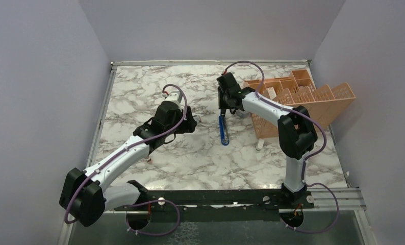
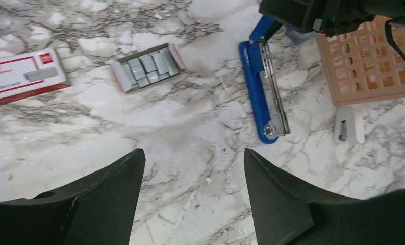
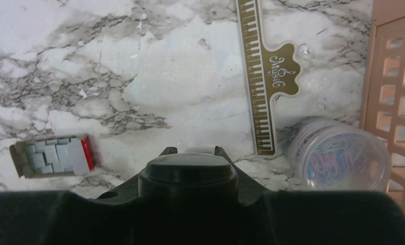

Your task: Load the staples into the stapler

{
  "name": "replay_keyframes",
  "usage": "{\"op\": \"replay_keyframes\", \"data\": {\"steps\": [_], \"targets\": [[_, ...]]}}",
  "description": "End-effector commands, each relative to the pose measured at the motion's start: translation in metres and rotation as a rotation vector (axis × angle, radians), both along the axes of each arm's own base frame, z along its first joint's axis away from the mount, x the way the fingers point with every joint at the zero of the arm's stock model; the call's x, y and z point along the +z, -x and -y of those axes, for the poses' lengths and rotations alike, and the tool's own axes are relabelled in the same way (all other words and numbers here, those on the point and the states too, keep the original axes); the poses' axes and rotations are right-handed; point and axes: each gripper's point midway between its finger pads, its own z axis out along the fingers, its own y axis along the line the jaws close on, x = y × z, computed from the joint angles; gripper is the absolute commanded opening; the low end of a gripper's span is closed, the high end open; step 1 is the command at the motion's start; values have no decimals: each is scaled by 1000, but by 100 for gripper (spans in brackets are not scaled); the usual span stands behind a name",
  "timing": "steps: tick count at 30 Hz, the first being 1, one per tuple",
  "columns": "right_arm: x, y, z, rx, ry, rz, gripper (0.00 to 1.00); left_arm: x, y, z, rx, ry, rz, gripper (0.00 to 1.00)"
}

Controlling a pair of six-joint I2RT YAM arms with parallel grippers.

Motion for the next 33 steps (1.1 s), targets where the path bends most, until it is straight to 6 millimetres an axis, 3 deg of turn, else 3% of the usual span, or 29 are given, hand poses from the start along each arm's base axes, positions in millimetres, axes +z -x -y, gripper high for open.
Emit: {"op": "replay_keyframes", "data": {"steps": [1,12,21,26,33], "targets": [[11,-24,5,-53,62,65,33,1,0,-37,75,-154,17,73],[12,-55,-8,-94,62,93,37,-9,-2,-34,48,-156,-5,75],[4,-47,-11,-64,61,46,44,-12,0,-33,35,-139,-9,75],[24,-43,-10,-62,39,68,53,-12,2,-31,28,-128,-11,75],[67,-35,-5,-62,-2,120,61,-9,3,-29,17,-110,-10,76]]}}
